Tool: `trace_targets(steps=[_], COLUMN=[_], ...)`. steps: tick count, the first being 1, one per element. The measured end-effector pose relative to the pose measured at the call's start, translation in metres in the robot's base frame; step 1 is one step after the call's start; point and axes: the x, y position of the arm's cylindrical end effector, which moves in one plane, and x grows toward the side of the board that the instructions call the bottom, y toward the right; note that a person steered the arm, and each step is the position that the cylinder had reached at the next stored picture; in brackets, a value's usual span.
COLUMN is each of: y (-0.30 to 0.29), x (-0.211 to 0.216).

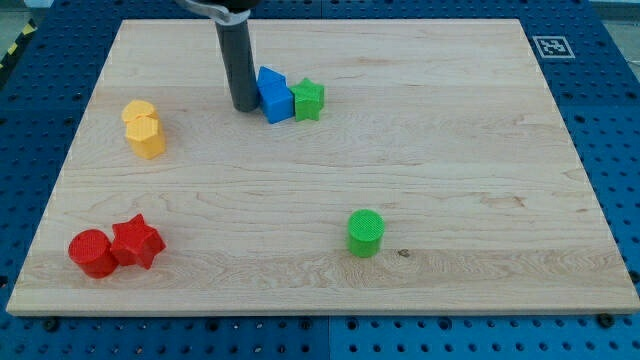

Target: Separate the cube from the green star

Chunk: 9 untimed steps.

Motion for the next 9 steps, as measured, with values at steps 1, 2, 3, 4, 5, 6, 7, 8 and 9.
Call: trace_targets(steps=[1,2,3,4,5,6,7,8,9], y=[0.000,0.000,0.000,0.000,0.025,0.065,0.065,0.084,0.093], x=[-0.016,-0.016,0.020,0.043,0.044,0.044,0.045,0.065,0.061])
